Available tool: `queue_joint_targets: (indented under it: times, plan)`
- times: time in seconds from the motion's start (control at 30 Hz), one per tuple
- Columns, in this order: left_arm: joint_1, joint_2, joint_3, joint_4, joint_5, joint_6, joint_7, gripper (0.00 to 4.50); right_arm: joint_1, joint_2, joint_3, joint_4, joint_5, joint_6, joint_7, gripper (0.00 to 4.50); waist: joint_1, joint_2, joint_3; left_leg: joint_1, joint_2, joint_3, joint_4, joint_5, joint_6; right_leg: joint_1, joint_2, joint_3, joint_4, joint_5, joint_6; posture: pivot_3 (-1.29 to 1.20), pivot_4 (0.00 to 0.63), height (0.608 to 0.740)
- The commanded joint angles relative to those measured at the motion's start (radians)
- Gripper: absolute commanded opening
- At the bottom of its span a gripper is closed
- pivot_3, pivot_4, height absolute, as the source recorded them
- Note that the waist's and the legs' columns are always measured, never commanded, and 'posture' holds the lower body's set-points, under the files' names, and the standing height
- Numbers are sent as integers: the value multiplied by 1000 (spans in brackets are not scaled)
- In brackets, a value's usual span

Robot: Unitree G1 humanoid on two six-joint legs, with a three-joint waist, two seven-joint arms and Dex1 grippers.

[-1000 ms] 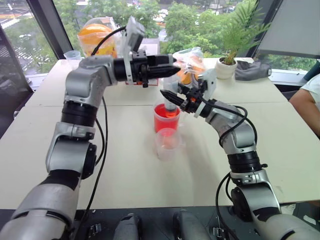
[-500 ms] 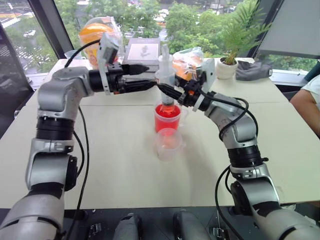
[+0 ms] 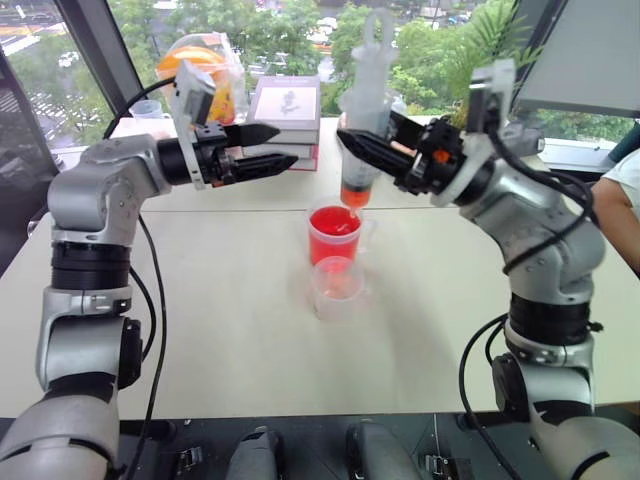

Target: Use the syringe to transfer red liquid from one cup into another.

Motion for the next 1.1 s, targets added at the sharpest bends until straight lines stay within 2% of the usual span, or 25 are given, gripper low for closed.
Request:
queue_joint_targets:
  times: [0.03, 0.43, 0.97, 1.07, 1.1]
  plan:
    - [-20, 3, 14, -38, -25, 10, -5, 3759, 69, 2, 16, -78, 19, 7, -35, 1465, 0, 0, 0, 0, 0, 0, 0, 0, 0, 0, 0, 0, 0, 0, 0, 0, 150, 740]
    - [-94, -25, -15, -43, -86, 84, -54, 3759, 259, 23, 122, -31, -110, -201, 9, 1465, 2, 0, 0, -1, -1, 0, 1, 0, 0, 0, 0, 0, -1, 0, 0, 0, 150, 740]
    - [-142, -130, -89, 0, -50, 25, -90, 3759, 262, 23, 147, -34, -136, -225, 19, 1465, 2, 0, 0, -1, -1, -1, 2, 0, 0, 0, 0, 0, 0, 0, 0, 0, 150, 740]
    - [-141, -153, -94, 2, -41, 8, -81, 2881, 256, 24, 149, -40, -133, -220, 20, 1465, 4, 0, 0, -1, -1, -1, 2, 0, 0, 0, 0, 0, 0, 0, 0, 0, 150, 740]
    - [-140, -157, -93, 2, -41, 6, -80, 2293, 255, 24, 149, -41, -132, -219, 20, 1465, 4, 0, 0, -1, -1, -1, 2, 0, 0, 0, 0, 0, 0, 0, 0, 0, 150, 740]
